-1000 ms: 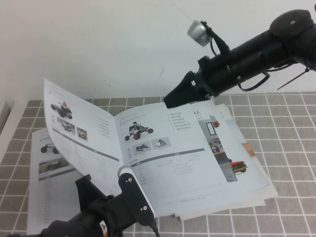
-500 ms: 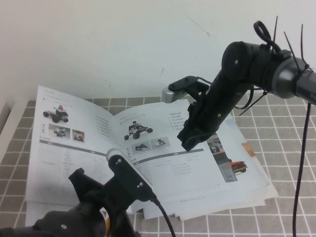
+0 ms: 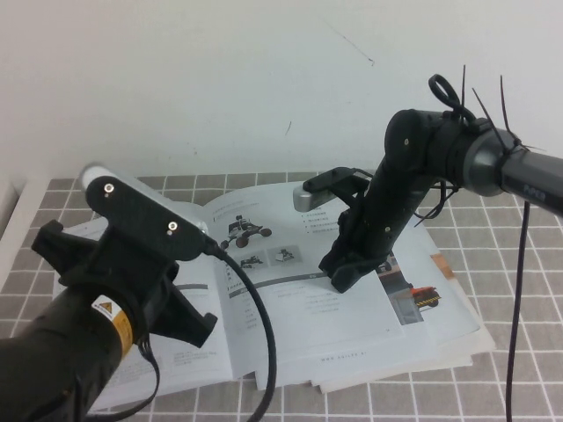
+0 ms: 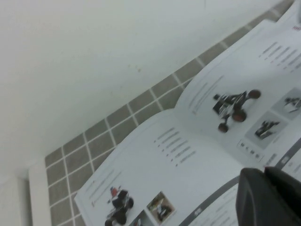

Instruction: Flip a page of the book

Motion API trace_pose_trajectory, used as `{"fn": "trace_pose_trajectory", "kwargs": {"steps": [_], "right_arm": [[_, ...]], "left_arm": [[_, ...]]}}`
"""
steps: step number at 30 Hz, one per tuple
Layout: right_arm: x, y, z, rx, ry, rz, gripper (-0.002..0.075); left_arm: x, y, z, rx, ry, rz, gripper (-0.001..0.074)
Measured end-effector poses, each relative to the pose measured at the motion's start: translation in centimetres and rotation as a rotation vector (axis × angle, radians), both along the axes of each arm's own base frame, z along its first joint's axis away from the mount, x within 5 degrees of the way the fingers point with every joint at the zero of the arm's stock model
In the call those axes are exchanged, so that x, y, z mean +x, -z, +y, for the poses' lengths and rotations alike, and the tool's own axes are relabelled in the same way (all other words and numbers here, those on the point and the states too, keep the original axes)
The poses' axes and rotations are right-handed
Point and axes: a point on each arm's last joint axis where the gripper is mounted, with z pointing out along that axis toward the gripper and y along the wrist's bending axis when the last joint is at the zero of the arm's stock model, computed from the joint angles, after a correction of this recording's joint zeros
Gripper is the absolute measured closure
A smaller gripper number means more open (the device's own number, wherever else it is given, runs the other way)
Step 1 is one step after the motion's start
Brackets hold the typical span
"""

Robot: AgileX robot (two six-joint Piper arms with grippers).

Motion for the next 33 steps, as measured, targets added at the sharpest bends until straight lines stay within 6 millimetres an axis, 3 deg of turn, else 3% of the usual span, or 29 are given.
{"fn": "trace_pose_trajectory", "kwargs": {"steps": [4, 9, 12, 15, 18, 24, 29, 33], "right_arm": [[0.0, -0.1, 0.0, 0.001, 0.002, 0.0, 0.0727], [-0.1, -0.5, -0.2, -0.008, -0.001, 0.004, 0.0727], [-0.5, -2.1, -0.5, -0.017, -0.016, -0.008, 0.0727], [-1.0, -6.0, -0.9, 0.0, -0.024, -0.079, 0.0727], [-2.2, -11.7, -1.7, 0.03, -0.029, -0.195, 0.0727], [-6.6, -22.8, -4.5, 0.088, -0.003, -0.439, 0.0727], [-12.1, -30.4, -7.3, 0.155, 0.007, -0.604, 0.0727], [-17.0, -34.6, -9.8, 0.202, 0.007, -0.7, 0.0727]], "left_arm": [[-0.2, 0.4, 0.1, 0.03, 0.005, 0.039, 0.0738], [-1.2, 0.3, -1.7, 0.0, 0.261, 0.073, 0.0738], [-1.9, -1.3, -2.6, -0.074, 0.383, 0.044, 0.0738], [-2.2, -4.0, -3.0, -0.148, 0.44, -0.019, 0.0738], [-2.5, -7.9, -2.7, -0.213, 0.458, -0.122, 0.0738], [-3.7, -15.0, -0.4, -0.249, 0.414, -0.287, 0.0738], [-4.6, -16.6, 1.8, 0.008, 0.368, -0.167, 0.0738], [-6.0, -15.0, 2.3, 0.191, 0.468, 0.088, 0.0738]]}}
